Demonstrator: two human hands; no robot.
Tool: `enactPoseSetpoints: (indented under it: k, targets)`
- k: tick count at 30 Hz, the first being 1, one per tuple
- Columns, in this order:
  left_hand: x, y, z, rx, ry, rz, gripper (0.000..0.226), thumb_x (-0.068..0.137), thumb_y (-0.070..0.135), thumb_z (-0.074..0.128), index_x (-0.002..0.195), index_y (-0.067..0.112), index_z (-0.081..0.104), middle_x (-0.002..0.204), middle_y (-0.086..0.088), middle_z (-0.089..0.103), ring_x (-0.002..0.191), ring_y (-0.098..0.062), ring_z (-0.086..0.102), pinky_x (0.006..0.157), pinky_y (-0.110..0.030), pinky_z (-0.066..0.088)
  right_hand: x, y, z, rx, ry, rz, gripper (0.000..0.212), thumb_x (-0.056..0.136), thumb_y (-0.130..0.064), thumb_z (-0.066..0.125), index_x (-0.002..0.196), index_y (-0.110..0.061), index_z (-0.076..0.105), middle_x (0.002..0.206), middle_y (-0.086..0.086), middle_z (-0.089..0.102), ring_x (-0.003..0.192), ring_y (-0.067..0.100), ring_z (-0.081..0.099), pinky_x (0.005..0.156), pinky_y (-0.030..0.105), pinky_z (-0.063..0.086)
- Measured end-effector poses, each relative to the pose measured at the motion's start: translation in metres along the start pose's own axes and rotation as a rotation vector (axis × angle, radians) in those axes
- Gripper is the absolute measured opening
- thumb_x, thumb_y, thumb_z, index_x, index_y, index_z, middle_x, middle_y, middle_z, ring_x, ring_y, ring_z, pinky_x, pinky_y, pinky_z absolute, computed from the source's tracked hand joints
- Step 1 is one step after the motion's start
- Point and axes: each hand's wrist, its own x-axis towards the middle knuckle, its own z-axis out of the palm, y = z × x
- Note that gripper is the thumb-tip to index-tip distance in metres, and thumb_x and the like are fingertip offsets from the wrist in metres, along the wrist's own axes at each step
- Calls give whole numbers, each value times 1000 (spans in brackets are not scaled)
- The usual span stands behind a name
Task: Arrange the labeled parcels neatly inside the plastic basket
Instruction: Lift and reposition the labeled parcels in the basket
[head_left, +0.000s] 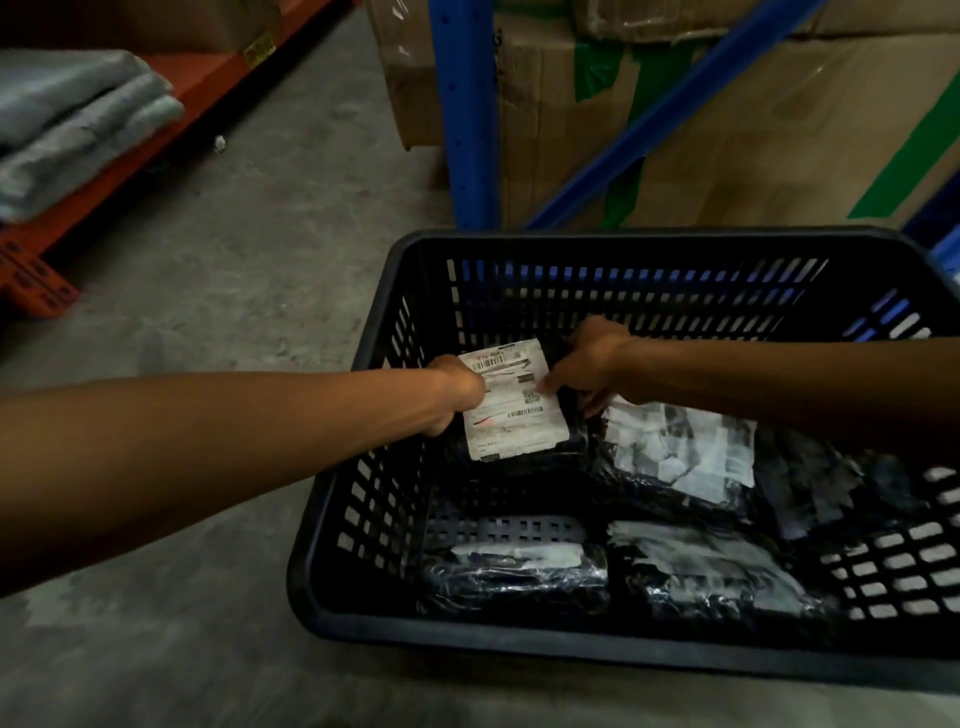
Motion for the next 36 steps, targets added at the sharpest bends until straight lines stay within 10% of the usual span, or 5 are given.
enactPoseSetpoints:
  k: [10, 15, 22, 26, 36]
  targets:
    - [24, -26, 28, 444, -92, 54, 40, 89, 9, 56, 128, 1, 60, 130, -17, 63, 120, -31, 60, 97, -34, 50, 20, 35, 55, -27, -95, 55, 19, 75, -7, 81, 84, -11, 64, 73, 0, 57, 62, 14, 58, 65, 32, 62]
    - [32, -24, 23, 474, -43, 107, 32, 84, 9, 60, 112, -5, 66, 72, -7, 59, 101, -34, 66, 90, -38, 52, 25, 38, 52, 162, -57, 44, 13, 79, -3, 72, 85, -11, 64, 94, 5, 67, 83, 21, 64, 79, 41, 63]
    - [7, -8, 23, 673, -115, 179, 50, 94, 5, 52, 143, 1, 43, 142, -14, 51, 125, -25, 54, 104, -29, 46, 6, 19, 22, -44, -98, -69, 38, 85, -5, 67, 122, -1, 57, 123, 16, 64, 105, 29, 61, 84, 38, 55]
    - [-30, 1, 2, 979, -209, 364, 47, 93, 16, 53, 138, 5, 48, 140, -13, 53, 124, -26, 56, 98, -29, 50, -31, 17, -10, -601, 26, -393, 42, 91, -29, 64, 125, -3, 63, 126, 15, 67, 109, 29, 64, 89, 36, 54]
    - [-119, -47, -30, 1213, -737, 472, 44, 98, 41, 46, 125, 9, 59, 123, -9, 64, 112, -23, 61, 91, -25, 45, -118, 82, 19, -555, -490, -723, 47, 90, -44, 65, 131, -21, 61, 113, 3, 73, 94, 11, 67, 86, 37, 56]
